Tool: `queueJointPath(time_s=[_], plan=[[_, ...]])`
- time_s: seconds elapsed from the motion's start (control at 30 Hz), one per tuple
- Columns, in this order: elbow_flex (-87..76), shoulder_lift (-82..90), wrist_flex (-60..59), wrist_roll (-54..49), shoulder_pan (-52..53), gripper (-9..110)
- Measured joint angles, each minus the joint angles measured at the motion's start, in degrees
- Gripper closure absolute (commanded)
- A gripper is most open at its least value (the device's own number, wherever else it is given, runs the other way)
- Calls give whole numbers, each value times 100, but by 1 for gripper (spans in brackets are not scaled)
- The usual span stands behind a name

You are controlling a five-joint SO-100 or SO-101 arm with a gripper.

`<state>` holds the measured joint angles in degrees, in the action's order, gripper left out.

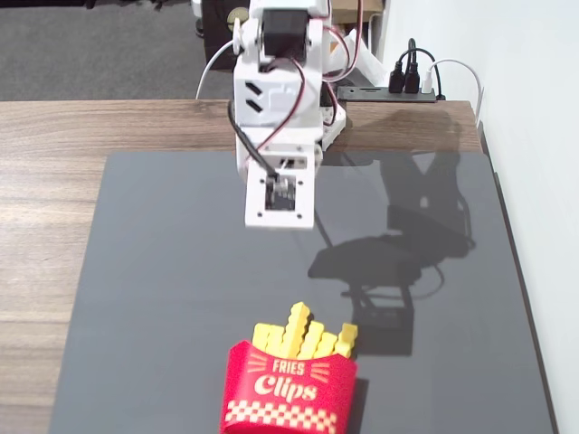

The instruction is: Grab a fry

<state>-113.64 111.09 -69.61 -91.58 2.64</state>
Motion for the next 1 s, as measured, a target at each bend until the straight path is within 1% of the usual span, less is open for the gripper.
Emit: queueJointPath(time_s=[0.17, 0.23, 0.3, 0.6, 1.0], plan=[[563, -940, 272, -53, 0, 86], [756, -1301, 404, -88, 0, 85], [896, -1600, 501, -88, 0, 80], [1239, -2602, 1028, -70, 0, 79], [1661, -3270, 1336, 308, -176, 82]])
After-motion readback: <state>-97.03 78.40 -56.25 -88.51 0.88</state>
